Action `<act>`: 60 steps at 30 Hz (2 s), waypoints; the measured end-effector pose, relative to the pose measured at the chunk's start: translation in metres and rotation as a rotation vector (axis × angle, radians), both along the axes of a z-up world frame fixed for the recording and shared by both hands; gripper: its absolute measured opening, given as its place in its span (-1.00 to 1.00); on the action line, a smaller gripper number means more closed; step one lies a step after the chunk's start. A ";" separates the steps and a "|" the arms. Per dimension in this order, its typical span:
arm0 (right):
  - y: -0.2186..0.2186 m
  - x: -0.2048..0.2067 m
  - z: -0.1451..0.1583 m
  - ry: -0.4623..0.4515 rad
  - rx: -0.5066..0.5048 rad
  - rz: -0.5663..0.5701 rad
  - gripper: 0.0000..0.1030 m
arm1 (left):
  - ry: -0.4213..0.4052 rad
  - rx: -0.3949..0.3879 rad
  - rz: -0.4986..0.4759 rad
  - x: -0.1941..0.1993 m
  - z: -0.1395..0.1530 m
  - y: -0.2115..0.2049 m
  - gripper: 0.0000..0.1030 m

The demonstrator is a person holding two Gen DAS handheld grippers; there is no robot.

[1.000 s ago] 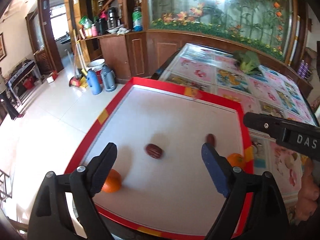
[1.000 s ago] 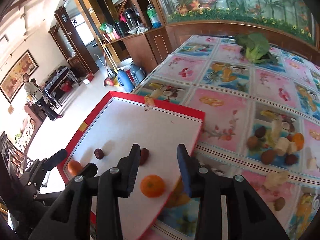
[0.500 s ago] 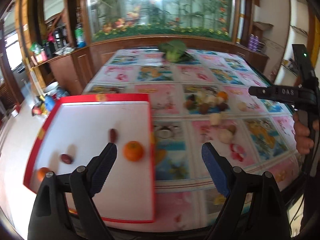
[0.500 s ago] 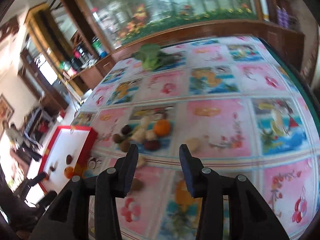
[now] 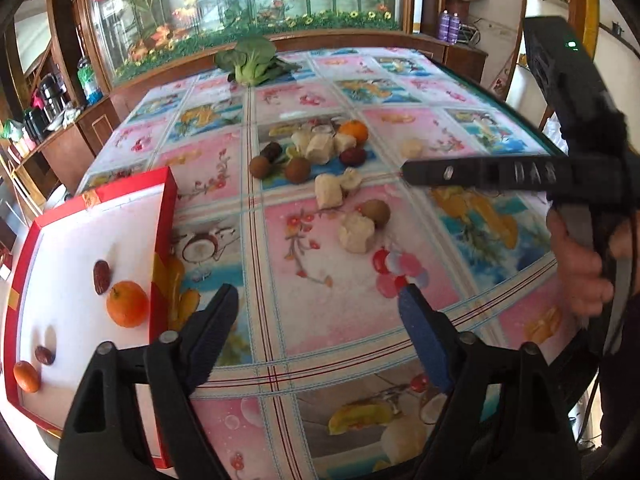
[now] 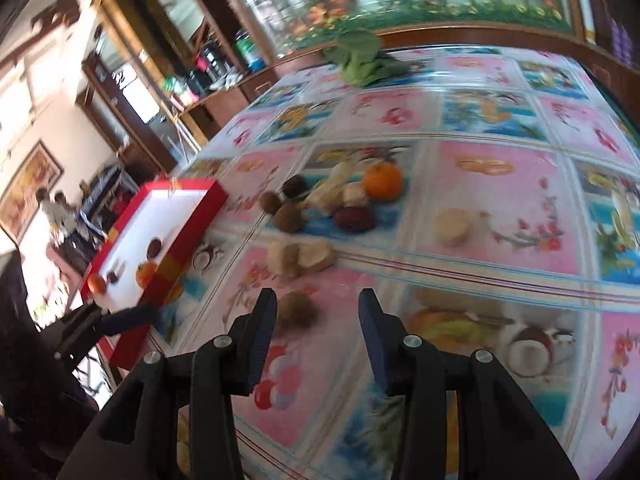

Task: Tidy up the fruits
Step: 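Grasp a brown round nut with the right gripper while the left gripper reaches a beige cake piece, then close the left gripper on the beige cake piece, then carry the nut and cake piece into the white tray and release both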

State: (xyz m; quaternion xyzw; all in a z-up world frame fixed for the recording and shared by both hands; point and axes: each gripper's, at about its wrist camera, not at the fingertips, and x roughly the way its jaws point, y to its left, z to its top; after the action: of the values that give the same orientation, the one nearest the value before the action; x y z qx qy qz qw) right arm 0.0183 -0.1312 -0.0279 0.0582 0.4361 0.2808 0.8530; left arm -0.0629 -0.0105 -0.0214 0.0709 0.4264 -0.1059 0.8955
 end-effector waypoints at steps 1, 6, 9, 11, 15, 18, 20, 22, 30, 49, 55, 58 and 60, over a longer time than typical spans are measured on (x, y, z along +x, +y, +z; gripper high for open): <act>0.004 0.002 -0.002 0.004 -0.004 0.007 -0.21 | 0.003 -0.006 0.004 0.001 -0.002 0.003 0.57; 0.020 0.006 -0.011 0.017 -0.053 0.035 -0.40 | 0.004 -0.021 0.015 0.006 -0.005 0.013 0.48; 0.019 0.010 -0.015 0.041 -0.021 0.051 -0.46 | -0.002 -0.026 0.009 0.010 -0.005 0.015 0.47; 0.011 0.016 -0.019 0.101 0.037 0.052 -0.48 | 0.002 -0.035 0.000 0.011 -0.005 0.017 0.47; -0.006 0.022 -0.023 0.176 0.109 0.021 -0.61 | 0.007 -0.044 -0.024 0.014 -0.006 0.015 0.47; -0.021 0.024 -0.022 0.178 0.101 -0.045 -0.61 | 0.007 -0.034 -0.037 0.017 -0.006 0.011 0.47; -0.028 0.024 -0.021 0.166 0.085 -0.082 -0.60 | 0.011 -0.021 -0.045 0.022 -0.007 0.005 0.47; -0.032 0.023 -0.019 0.139 0.053 -0.114 -0.60 | 0.013 -0.015 -0.056 0.029 -0.006 -0.002 0.47; -0.021 0.019 -0.018 0.092 -0.023 -0.090 -0.58 | 0.047 0.030 -0.106 0.063 -0.020 -0.028 0.00; -0.011 0.012 -0.008 -0.054 -0.030 -0.120 -0.59 | -0.001 -0.056 -0.053 0.046 -0.009 -0.015 -0.46; -0.017 0.010 -0.001 -0.114 -0.001 -0.171 -0.59 | -0.102 -0.060 0.032 0.016 0.019 0.019 -0.46; -0.012 0.010 0.000 -0.112 0.009 -0.162 -0.59 | -0.162 -0.046 0.109 0.002 0.033 0.047 -0.46; -0.003 0.007 0.002 -0.110 0.009 -0.151 -0.59 | -0.190 -0.038 0.155 -0.006 0.040 0.064 -0.46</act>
State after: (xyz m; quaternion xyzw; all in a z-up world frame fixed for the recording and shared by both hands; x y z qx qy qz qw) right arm 0.0252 -0.1341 -0.0263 0.0792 0.3819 0.2207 0.8940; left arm -0.0686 0.0534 0.0182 0.0308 0.3418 -0.0373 0.9385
